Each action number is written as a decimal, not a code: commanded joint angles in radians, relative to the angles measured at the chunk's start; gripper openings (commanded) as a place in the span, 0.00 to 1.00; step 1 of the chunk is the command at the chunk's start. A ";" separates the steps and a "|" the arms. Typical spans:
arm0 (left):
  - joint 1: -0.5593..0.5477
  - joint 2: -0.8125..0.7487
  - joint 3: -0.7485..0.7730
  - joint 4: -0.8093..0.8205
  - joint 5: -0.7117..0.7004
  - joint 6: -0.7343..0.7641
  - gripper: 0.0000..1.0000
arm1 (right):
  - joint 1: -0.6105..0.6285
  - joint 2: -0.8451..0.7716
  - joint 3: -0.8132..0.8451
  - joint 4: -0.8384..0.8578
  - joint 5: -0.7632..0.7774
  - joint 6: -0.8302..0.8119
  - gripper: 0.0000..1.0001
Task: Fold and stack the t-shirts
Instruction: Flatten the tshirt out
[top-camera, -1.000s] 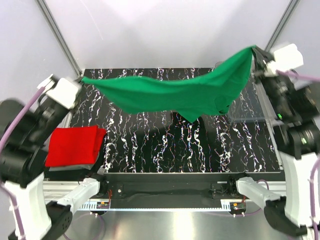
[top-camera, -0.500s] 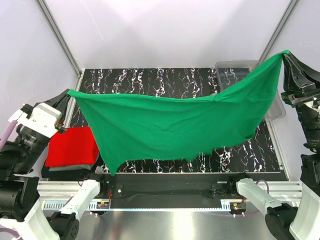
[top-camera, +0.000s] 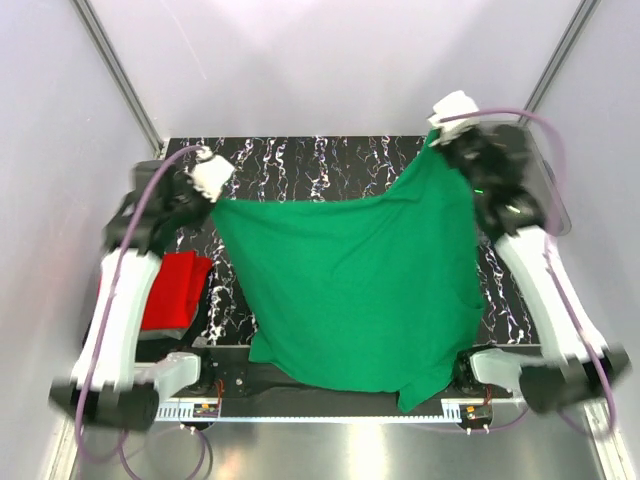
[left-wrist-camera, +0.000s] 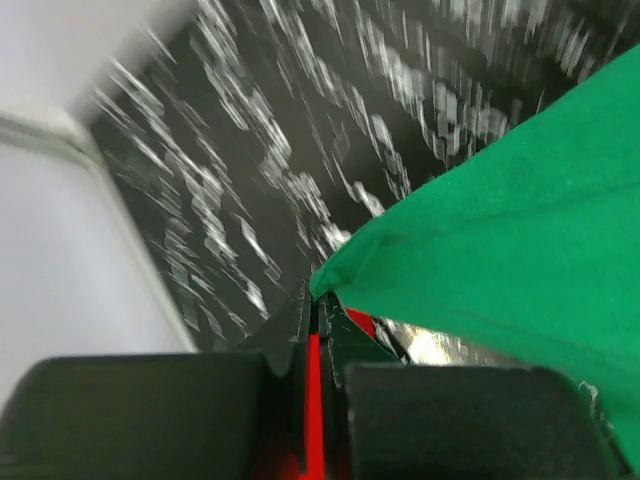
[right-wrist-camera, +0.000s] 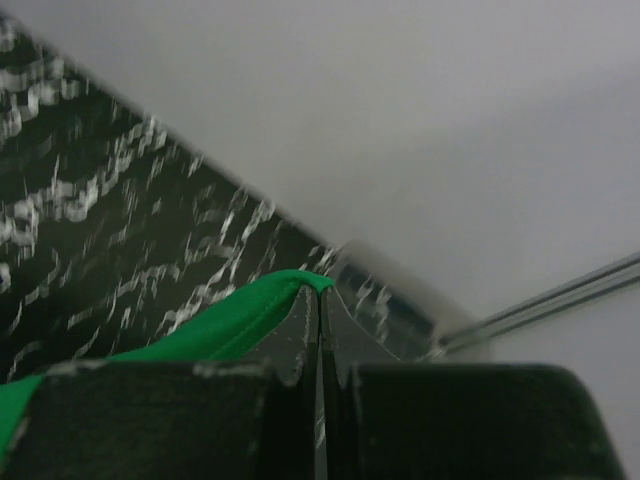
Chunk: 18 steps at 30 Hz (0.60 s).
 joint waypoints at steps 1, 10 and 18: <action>0.007 0.145 -0.097 0.105 -0.096 0.066 0.00 | 0.002 0.151 -0.116 0.148 0.032 -0.032 0.00; 0.007 0.865 0.247 0.151 -0.281 -0.003 0.00 | 0.001 0.847 0.143 0.143 0.083 0.019 0.00; 0.007 1.142 0.489 0.145 -0.366 -0.028 0.00 | -0.012 1.188 0.553 0.122 0.151 0.010 0.00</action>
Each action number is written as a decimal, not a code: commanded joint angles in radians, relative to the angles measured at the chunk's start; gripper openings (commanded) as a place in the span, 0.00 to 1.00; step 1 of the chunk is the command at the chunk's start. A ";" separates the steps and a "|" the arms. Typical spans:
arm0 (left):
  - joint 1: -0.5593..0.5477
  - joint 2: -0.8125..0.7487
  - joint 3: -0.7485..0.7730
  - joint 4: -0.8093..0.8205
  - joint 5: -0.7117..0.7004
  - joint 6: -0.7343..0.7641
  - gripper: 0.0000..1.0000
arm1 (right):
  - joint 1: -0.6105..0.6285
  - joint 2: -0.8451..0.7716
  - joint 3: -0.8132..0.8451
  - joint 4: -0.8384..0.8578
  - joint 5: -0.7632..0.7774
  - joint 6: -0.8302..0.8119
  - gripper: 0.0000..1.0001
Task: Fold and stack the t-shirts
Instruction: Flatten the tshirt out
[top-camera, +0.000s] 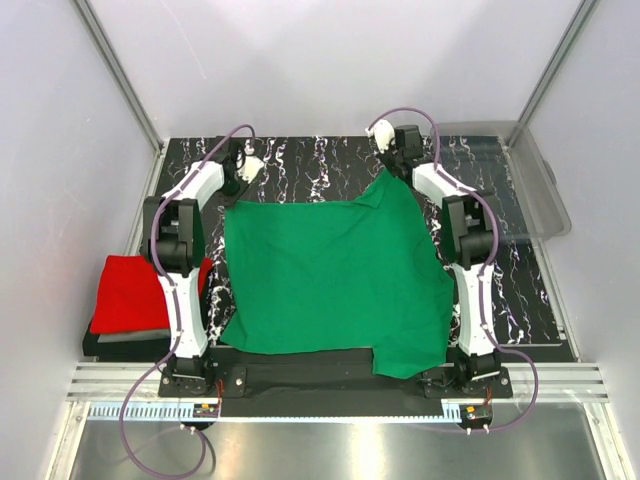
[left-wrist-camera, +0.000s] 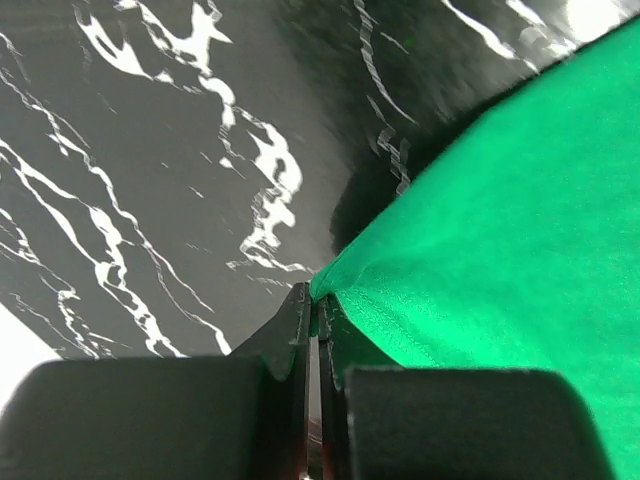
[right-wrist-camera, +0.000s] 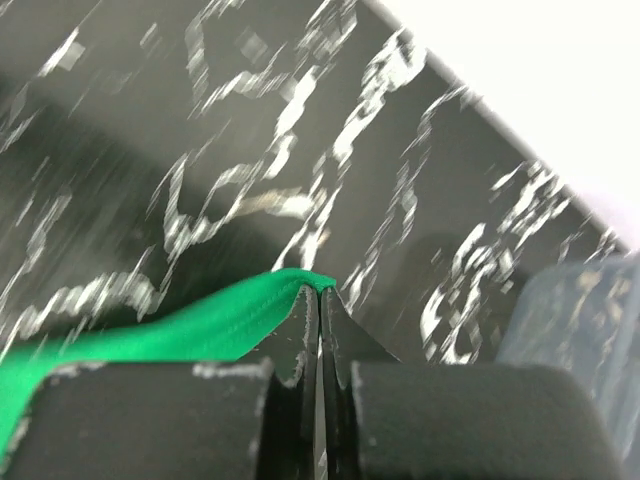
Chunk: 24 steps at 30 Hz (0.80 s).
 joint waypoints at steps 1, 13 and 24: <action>0.006 0.029 0.110 0.016 -0.066 -0.030 0.00 | -0.009 0.085 0.197 0.040 0.077 0.034 0.00; 0.009 0.195 0.297 0.103 -0.154 -0.029 0.00 | -0.015 0.281 0.484 0.009 0.095 0.083 0.00; 0.009 0.270 0.406 0.150 -0.161 -0.004 0.00 | -0.015 0.416 0.691 -0.016 0.125 0.065 0.00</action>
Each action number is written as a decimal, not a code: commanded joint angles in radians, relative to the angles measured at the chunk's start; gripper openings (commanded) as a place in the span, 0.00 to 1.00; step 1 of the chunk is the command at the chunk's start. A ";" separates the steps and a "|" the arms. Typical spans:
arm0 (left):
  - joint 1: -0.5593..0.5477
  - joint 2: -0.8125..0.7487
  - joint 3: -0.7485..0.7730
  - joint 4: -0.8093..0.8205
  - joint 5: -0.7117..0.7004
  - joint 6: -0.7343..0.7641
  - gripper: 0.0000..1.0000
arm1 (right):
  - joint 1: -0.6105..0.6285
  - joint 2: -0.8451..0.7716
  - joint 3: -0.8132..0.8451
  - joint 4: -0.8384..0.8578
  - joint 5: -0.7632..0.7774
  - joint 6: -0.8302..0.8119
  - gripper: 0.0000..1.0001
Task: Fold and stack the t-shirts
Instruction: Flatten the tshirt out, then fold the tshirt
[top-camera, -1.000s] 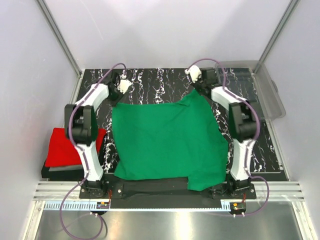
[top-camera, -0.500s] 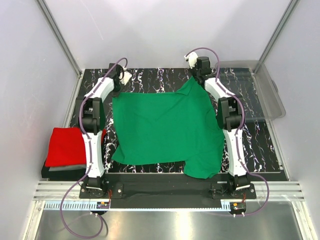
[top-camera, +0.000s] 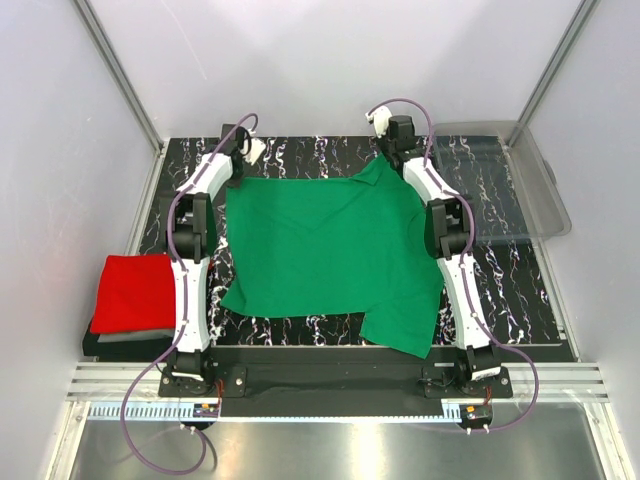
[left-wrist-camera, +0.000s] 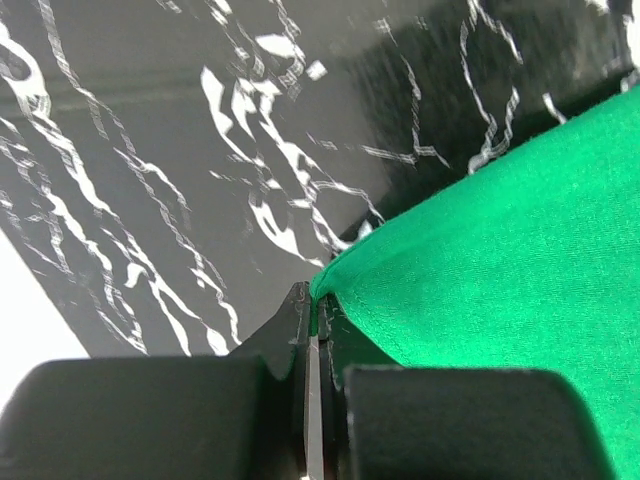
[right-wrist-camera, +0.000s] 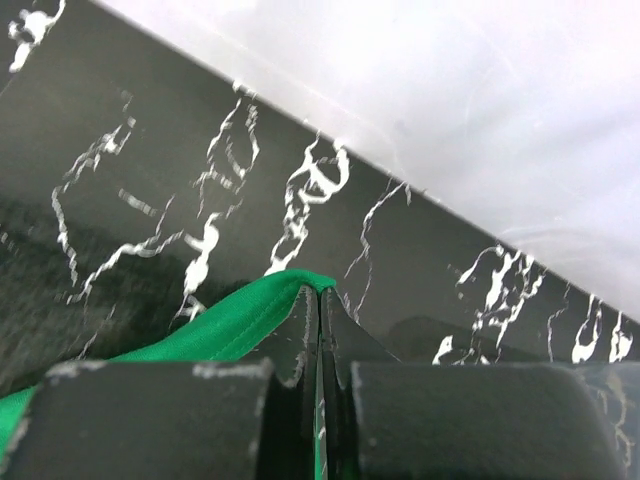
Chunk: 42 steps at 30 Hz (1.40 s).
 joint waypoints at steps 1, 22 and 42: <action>0.007 0.006 0.064 0.081 -0.049 0.017 0.00 | -0.007 0.028 0.126 0.026 0.044 -0.008 0.00; 0.006 -0.058 0.033 0.124 -0.048 -0.004 0.00 | -0.024 0.039 0.148 0.056 0.087 -0.029 0.00; -0.014 -0.297 -0.208 0.091 0.082 0.013 0.00 | -0.021 -0.371 -0.278 -0.013 0.047 -0.039 0.00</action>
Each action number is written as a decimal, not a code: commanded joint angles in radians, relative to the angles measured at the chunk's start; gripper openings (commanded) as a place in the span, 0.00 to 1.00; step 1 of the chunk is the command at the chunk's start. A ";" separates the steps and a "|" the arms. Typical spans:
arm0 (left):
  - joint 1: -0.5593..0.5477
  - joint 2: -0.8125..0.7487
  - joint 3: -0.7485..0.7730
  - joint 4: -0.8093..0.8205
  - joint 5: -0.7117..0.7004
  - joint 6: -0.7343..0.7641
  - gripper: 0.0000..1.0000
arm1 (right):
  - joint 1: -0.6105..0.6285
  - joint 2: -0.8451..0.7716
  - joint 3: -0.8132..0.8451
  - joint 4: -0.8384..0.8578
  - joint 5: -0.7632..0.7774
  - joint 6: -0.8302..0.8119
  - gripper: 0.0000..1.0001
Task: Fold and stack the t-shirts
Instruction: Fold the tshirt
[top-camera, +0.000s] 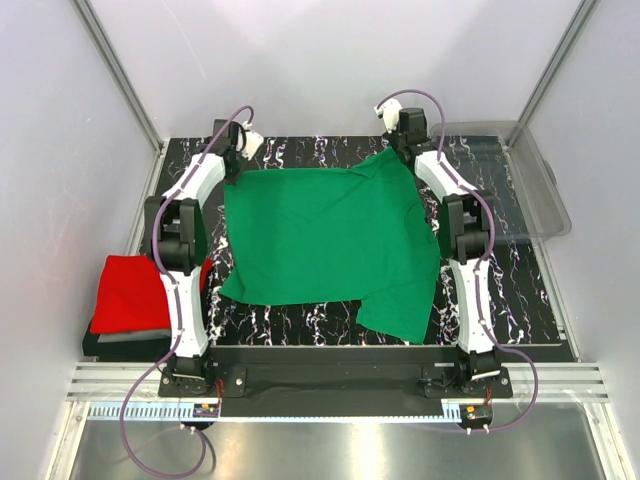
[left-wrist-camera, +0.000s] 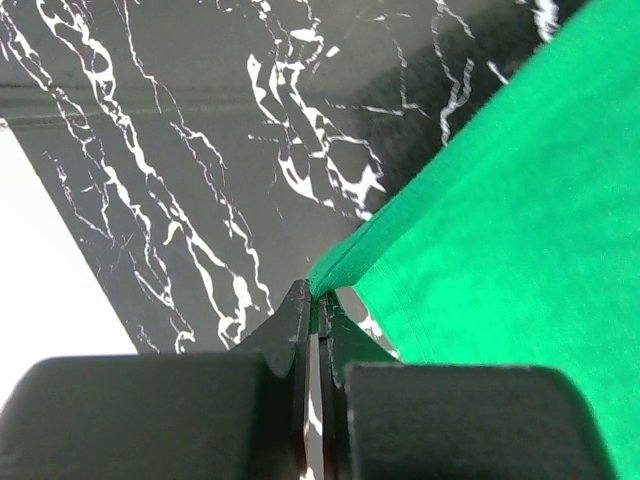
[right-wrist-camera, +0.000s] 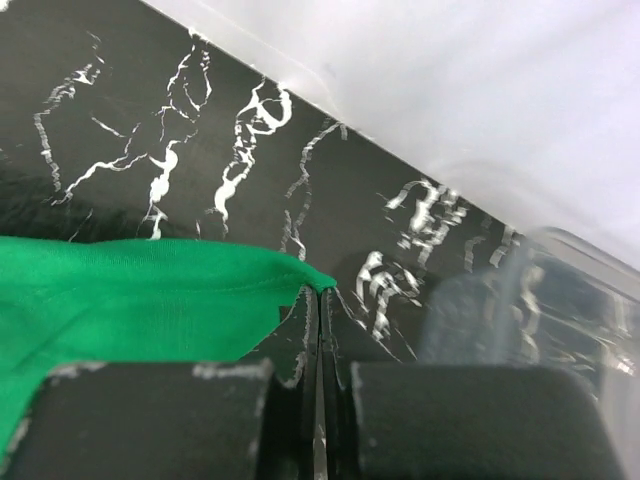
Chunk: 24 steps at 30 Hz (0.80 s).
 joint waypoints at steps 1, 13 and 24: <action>-0.005 -0.095 -0.030 0.028 0.032 0.017 0.00 | -0.006 -0.162 -0.064 0.022 -0.001 -0.008 0.00; 0.014 -0.164 -0.097 0.035 0.026 0.057 0.00 | -0.006 -0.409 -0.358 0.016 -0.004 0.001 0.00; 0.038 -0.265 -0.218 0.039 0.033 0.089 0.00 | -0.001 -0.584 -0.587 -0.019 -0.018 0.041 0.00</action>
